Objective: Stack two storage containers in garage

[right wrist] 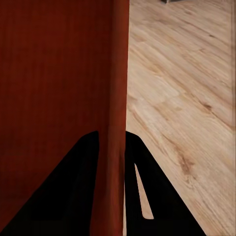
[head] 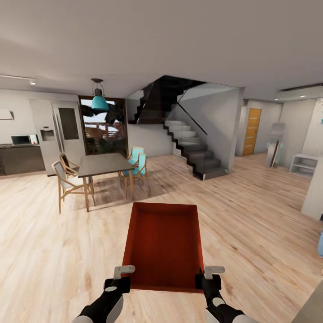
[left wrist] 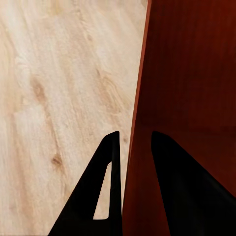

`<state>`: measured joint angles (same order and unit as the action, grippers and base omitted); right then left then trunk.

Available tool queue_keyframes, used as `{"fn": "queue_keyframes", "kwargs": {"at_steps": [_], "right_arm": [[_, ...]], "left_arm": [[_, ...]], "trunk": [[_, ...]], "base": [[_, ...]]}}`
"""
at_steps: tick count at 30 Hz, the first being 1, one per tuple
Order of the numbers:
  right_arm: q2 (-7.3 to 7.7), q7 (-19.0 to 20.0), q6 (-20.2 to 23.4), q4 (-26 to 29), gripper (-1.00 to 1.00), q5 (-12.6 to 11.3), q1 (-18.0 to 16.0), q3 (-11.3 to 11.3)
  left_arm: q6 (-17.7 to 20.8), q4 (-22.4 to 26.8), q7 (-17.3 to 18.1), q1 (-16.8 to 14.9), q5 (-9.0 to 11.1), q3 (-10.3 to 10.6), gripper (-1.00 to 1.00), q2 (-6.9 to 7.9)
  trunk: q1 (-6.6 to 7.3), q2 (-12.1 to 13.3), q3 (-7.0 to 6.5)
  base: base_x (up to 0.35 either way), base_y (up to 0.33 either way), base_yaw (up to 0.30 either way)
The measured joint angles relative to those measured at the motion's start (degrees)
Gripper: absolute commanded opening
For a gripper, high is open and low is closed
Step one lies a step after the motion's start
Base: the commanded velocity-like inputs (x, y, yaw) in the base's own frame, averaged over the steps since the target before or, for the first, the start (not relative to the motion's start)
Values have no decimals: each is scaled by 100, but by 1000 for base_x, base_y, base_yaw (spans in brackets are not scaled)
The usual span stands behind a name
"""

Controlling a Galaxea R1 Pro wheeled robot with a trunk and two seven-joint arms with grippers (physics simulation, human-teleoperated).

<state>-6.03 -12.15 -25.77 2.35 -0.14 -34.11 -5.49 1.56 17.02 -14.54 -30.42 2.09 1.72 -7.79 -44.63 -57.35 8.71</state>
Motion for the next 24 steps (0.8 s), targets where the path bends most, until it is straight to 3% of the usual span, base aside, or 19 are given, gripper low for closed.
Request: {"fn": "queue_keyframes", "kwargs": {"at_steps": [24], "right_arm": [[7, 10, 37, 38, -100, 45, 1, 22]], "left_arm": [[-1, 2, 3, -1, -3, -17, -100, -3]], "trunk": [[0, 0, 0]], "base": [[321, 117, -281]]}}
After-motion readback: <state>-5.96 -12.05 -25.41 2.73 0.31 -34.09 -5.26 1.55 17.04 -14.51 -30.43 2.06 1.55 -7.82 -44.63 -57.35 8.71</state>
